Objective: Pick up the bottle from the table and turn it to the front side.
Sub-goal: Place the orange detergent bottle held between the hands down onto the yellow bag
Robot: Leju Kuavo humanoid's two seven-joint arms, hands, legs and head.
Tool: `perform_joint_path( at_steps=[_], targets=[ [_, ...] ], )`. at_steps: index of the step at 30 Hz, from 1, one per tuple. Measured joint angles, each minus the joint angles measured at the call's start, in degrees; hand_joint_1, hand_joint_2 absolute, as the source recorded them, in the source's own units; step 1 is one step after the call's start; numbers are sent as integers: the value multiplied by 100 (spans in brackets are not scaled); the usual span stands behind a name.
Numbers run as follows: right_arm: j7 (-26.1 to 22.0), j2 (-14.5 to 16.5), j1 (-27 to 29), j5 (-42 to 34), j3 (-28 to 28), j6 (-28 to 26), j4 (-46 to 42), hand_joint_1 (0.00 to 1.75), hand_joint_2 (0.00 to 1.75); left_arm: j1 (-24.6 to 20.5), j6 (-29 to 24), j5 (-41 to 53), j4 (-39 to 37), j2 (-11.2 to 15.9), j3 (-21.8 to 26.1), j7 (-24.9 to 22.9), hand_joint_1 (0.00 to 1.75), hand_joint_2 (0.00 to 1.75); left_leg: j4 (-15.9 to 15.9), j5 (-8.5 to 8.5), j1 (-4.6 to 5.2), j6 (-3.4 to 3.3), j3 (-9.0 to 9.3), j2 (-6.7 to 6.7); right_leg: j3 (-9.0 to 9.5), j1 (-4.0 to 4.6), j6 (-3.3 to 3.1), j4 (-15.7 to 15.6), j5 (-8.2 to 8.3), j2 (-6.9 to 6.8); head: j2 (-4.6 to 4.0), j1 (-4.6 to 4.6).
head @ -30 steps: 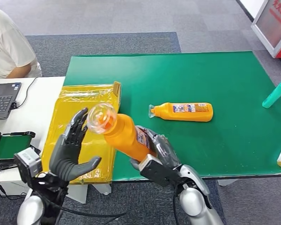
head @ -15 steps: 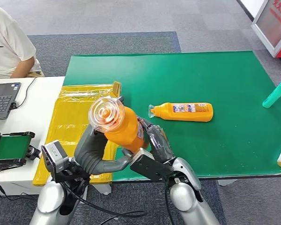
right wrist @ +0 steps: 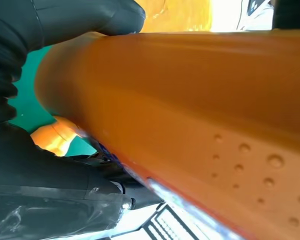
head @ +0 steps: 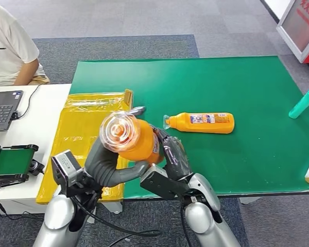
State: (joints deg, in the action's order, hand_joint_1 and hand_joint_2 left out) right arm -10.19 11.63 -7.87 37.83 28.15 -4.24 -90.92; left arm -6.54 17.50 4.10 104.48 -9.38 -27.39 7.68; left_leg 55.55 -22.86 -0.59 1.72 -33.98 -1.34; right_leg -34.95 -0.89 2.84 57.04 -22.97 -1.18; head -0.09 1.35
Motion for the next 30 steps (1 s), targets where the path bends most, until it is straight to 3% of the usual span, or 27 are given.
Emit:
perform_joint_path(
  at_steps=[11,12,16,20,24,27,28,30],
  targets=[
    [58,-4,83,-99,-102,-100,-171,173,175,-88,-116,229,-7,-5,-86,-53,175,175,0,0,0,0,0,0,0,0,0,0,0,0,1,0],
    [65,-4,88,-110,-129,-104,-212,168,175,-98,-125,252,-7,-7,-97,-57,175,175,0,0,0,0,-1,0,0,0,0,0,0,0,1,0],
    [146,-4,129,-139,-248,-97,-410,123,175,-124,-260,455,-5,-28,-126,-67,175,175,0,0,0,0,-2,0,2,0,0,0,0,0,0,-1],
    [204,-4,227,-173,-400,-75,-602,123,175,-111,-369,623,20,-44,-131,-63,175,175,0,0,0,0,-5,0,2,0,1,0,0,-1,1,0],
    [213,-4,297,-205,-494,-43,-750,147,175,-83,-378,692,63,-62,-99,-64,175,175,0,0,0,0,-5,0,1,0,0,0,0,-1,1,-1],
    [213,-4,341,-207,-565,-35,-829,150,175,-28,-400,790,112,-72,-38,-63,175,175,0,0,0,0,-5,0,1,0,0,0,0,-1,0,-1],
    [213,-4,364,-207,-593,-32,-869,146,175,3,-406,832,144,-76,3,-63,175,175,0,0,0,0,-5,0,2,0,0,0,0,-1,0,-1],
    [211,-8,426,-215,-671,8,-967,78,175,89,-420,1008,234,-84,126,-73,175,175,0,0,0,0,-5,0,1,0,0,0,0,-1,1,-1]
  ],
)
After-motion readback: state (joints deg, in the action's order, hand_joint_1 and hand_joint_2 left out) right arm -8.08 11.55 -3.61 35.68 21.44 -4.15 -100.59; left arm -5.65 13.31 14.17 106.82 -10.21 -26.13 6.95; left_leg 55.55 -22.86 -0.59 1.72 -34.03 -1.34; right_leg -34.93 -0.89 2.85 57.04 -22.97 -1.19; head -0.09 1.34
